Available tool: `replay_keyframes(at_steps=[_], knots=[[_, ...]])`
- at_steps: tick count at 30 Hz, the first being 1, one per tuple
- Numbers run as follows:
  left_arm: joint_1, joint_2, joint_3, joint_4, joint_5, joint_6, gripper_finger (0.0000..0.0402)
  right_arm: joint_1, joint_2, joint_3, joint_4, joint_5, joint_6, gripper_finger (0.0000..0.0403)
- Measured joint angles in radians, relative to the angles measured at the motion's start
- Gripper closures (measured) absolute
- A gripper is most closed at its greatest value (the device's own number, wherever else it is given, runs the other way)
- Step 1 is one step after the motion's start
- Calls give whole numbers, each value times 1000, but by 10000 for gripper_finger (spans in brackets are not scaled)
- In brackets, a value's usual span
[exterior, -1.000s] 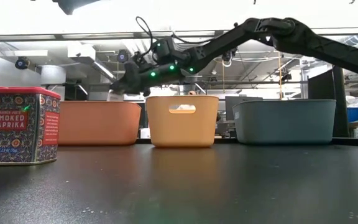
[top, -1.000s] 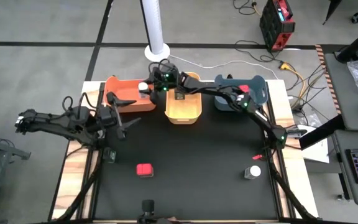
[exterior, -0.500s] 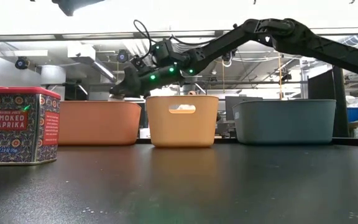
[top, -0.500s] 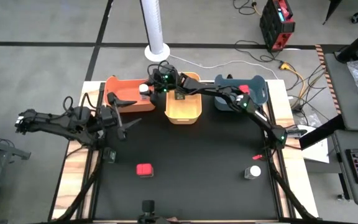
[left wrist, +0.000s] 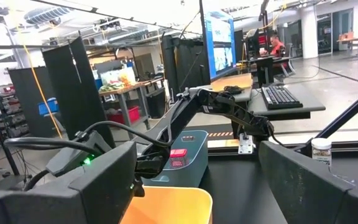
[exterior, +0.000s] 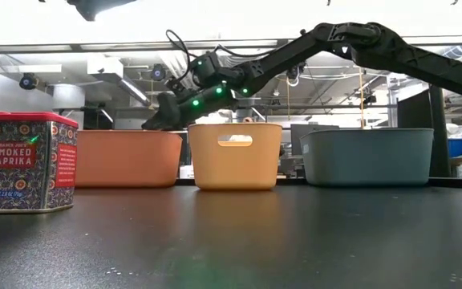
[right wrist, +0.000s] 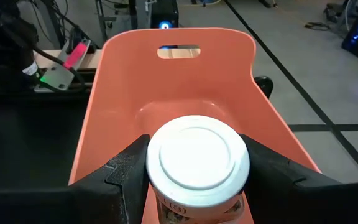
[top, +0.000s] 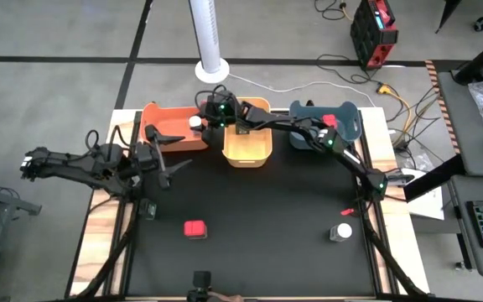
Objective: Sort spices by type
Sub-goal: Put the left white spice bottle into the orange bin
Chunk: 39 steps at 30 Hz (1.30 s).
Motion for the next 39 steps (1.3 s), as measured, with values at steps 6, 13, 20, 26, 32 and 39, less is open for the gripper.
replay_keyframes(at_steps=[6,13,20,26,32,39], knots=[[0,9,0,-1,0,0,78,1,0,-6,-1,15,16,206],[0,11,0,0,0,0,78,5,0,-15,-5,36,17,206],[0,11,0,0,0,0,78,11,0,-15,-22,36,34,206],[0,11,0,0,0,0,78,11,0,-15,-38,38,49,206],[0,13,0,0,0,0,78,11,0,-15,-35,39,48,206],[0,18,0,1,0,14,78,17,0,-15,-2,73,29,206]])
